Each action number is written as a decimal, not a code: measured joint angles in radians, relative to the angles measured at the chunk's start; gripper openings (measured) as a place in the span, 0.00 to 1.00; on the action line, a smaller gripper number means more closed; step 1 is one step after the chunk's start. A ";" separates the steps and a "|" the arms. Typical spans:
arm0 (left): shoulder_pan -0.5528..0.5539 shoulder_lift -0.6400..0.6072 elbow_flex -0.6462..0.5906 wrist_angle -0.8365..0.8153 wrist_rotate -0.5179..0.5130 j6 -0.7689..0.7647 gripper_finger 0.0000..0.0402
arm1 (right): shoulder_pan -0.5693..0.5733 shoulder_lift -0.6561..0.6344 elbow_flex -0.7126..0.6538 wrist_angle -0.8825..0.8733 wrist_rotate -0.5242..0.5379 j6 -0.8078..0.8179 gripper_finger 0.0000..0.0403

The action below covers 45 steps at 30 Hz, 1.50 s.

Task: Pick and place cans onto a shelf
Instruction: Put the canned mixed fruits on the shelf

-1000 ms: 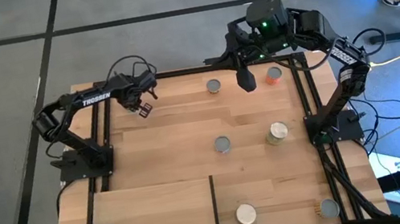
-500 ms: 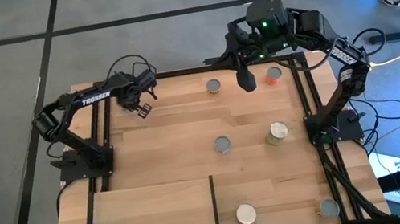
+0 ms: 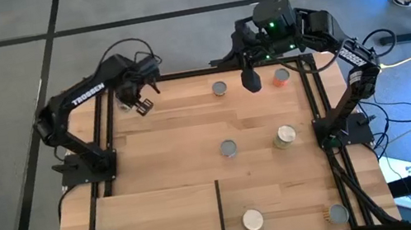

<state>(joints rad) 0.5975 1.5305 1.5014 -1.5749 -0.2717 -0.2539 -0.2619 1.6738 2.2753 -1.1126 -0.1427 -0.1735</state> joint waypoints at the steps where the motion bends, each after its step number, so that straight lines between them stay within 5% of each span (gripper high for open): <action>1: -0.015 -0.001 0.038 -0.003 0.018 0.005 0.00 | 0.000 0.000 0.000 0.000 0.002 -0.014 0.04; 5: -0.067 -0.021 0.184 0.003 0.198 0.021 0.00 | 0.000 0.000 0.000 0.000 0.002 -0.046 0.04; 12: -0.226 -0.033 0.387 0.004 0.272 -0.006 0.00 | 0.001 0.000 0.000 0.000 0.002 -0.047 0.04; 20: -0.490 -0.068 0.423 0.003 0.326 -0.091 0.00 | 0.017 0.000 0.000 0.000 -0.015 -0.045 0.04; 35: -1.110 -0.126 0.423 0.003 0.406 -0.693 0.00 | 0.086 0.000 0.001 0.071 -0.017 -0.045 0.04; 45: -1.450 -0.123 0.363 0.004 0.250 -1.108 0.00 | 0.136 -0.001 0.001 0.130 -0.017 -0.045 0.04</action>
<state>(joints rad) -0.8525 1.4071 1.8642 -1.5704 -0.0219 -1.3623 -0.1257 1.6730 2.2761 -0.9830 -0.1593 -0.2184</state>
